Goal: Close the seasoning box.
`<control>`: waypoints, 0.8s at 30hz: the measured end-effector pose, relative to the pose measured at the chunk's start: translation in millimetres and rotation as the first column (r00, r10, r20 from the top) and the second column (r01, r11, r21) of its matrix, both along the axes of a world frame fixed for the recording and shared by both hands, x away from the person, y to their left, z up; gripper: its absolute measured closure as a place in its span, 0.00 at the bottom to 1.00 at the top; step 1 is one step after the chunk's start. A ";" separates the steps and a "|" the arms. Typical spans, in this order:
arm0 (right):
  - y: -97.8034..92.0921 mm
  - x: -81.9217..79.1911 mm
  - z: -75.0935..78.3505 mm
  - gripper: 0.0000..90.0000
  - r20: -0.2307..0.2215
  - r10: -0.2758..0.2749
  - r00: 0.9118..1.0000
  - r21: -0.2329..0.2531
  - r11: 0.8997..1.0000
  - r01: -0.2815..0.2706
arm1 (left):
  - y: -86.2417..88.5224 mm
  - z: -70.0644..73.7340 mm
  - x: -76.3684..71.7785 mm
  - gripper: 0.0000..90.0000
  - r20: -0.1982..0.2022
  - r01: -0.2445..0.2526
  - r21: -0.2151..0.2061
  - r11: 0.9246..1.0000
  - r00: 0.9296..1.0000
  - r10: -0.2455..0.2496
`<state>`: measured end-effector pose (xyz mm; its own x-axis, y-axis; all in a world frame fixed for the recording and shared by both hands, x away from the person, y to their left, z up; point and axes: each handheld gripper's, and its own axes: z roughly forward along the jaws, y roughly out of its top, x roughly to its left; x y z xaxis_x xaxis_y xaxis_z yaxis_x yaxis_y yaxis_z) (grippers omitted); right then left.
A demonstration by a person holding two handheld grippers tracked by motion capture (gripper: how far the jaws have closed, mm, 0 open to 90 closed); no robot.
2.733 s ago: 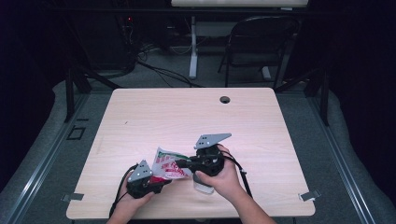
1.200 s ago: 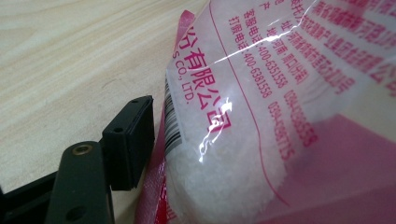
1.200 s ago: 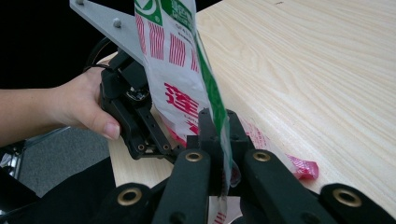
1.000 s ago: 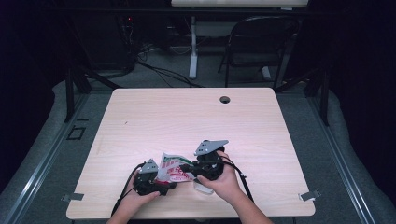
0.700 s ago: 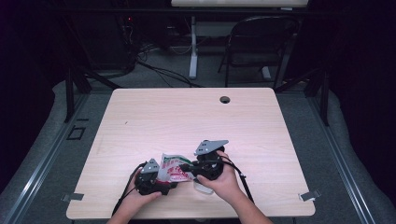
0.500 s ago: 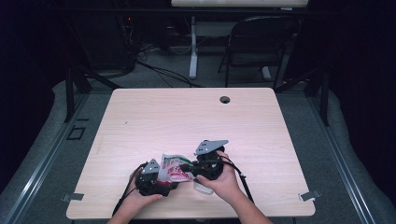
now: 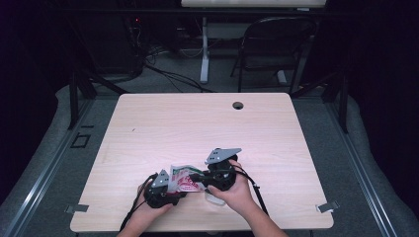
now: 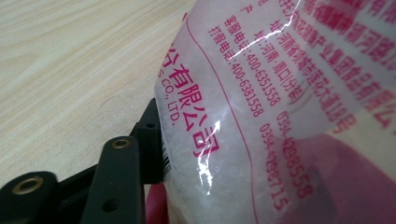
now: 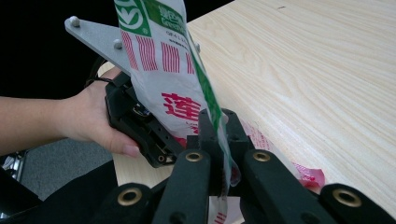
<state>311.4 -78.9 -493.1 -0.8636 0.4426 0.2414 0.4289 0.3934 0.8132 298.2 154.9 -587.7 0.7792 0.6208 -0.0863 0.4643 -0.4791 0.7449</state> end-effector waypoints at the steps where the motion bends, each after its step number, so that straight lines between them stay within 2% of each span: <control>1: -0.1 0.1 0.0 1.00 -0.001 0.001 1.000 0.000 1.000 -0.001 | -0.2 0.1 -0.3 0.61 0.003 0.004 0.004 1.000 1.000 -0.004; 10: -0.8 0.9 -0.1 1.00 -0.002 -0.001 1.000 -0.001 1.000 0.001 | -2.6 0.7 -4.8 0.66 0.051 -0.015 0.034 0.999 0.999 0.013; 14: -0.6 0.1 0.3 1.00 -0.001 0.000 1.000 -0.003 1.000 0.000 | -1.7 2.0 -6.1 0.67 0.058 -0.018 0.037 0.999 0.998 0.016; 18: -0.3 -1.1 1.8 1.00 -0.001 -0.005 1.000 0.017 1.000 0.005 | -0.8 5.5 -7.3 0.68 0.071 -0.023 0.038 0.999 0.997 0.020; 24: -1.1 -2.7 7.8 1.00 0.015 0.000 1.000 0.015 1.000 0.000 | -0.7 13.5 -9.6 0.68 0.093 -0.030 0.052 0.998 0.995 0.025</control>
<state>308.7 -80.0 -485.3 -0.8672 0.4388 0.2353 0.4167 0.3810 0.8253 288.5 154.2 -574.2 0.7649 0.6438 0.0189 0.4079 -0.5070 0.7593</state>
